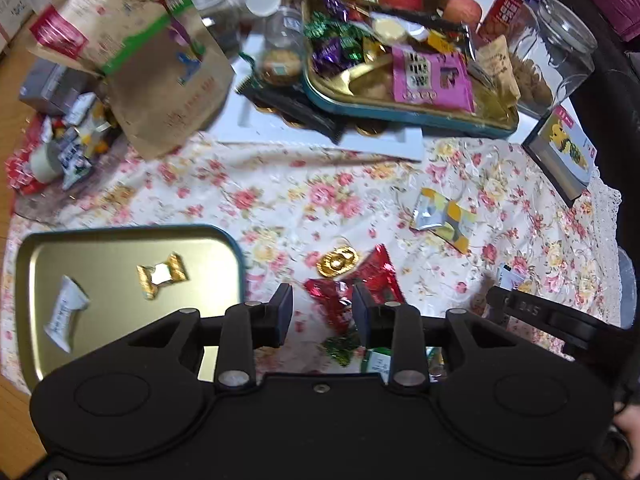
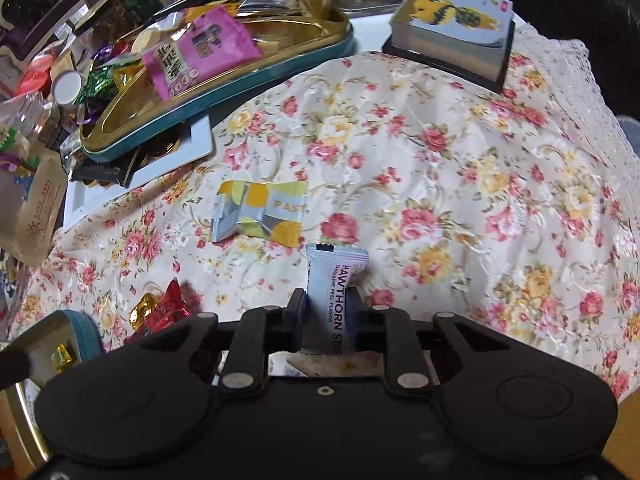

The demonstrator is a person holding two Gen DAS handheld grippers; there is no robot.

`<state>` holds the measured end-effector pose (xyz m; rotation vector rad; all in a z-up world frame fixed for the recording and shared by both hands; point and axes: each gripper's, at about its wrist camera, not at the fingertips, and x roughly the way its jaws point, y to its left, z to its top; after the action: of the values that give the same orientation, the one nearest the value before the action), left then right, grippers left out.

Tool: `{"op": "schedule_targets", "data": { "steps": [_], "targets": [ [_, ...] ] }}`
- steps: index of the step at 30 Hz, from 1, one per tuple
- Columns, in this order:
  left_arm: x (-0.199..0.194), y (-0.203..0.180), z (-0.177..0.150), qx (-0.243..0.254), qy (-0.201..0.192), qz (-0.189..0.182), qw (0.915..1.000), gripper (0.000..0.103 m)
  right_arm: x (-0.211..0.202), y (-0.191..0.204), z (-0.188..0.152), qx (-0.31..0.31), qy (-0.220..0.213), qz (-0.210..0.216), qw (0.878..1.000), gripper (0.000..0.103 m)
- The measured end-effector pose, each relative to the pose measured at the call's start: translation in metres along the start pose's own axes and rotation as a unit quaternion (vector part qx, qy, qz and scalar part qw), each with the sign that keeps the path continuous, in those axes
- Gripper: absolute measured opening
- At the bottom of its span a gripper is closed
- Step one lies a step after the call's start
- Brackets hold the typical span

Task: Organize snacks
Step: 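Grasp the red candy with the left tool while the right holds the HAWTHORN candy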

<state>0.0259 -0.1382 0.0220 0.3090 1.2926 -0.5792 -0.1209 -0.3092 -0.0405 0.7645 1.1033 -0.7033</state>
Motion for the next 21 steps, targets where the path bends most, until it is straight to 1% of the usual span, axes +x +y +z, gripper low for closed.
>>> {"op": "schedule_targets", "data": {
  "steps": [6, 8, 10, 12, 15, 18, 21],
  "targets": [
    [0.037, -0.010, -0.001, -0.049, 0.030, -0.019, 0.9982, 0.043, -0.026, -0.014, 0.001, 0.005, -0.014, 0.020, 1.000, 0.021],
    [0.044, -0.016, -0.002, -0.043, 0.026, -0.015, 0.9986, 0.043, -0.035, -0.019, 0.001, 0.008, -0.017, 0.031, 0.999, 0.021],
    [0.047, -0.026, -0.004, -0.009, 0.017, -0.006, 0.9998, 0.043, -0.041, -0.023, 0.002, 0.013, -0.020, 0.043, 0.999, 0.021],
    [0.048, -0.036, -0.006, 0.053, 0.007, -0.003, 0.9986, 0.043, -0.046, -0.025, 0.002, 0.014, -0.020, 0.053, 0.998, 0.021],
    [0.048, -0.049, -0.013, 0.139, -0.009, 0.008, 0.9902, 0.043, -0.052, -0.031, 0.002, 0.019, -0.018, 0.065, 0.998, 0.021],
    [0.054, -0.055, -0.020, 0.188, -0.011, 0.028, 0.9818, 0.043, -0.056, -0.035, 0.002, 0.020, -0.018, 0.071, 0.997, 0.021],
    [0.062, -0.060, -0.024, 0.209, -0.005, 0.033, 0.9773, 0.043, -0.059, -0.038, 0.002, 0.025, -0.019, 0.074, 0.997, 0.021]
  ]
}}
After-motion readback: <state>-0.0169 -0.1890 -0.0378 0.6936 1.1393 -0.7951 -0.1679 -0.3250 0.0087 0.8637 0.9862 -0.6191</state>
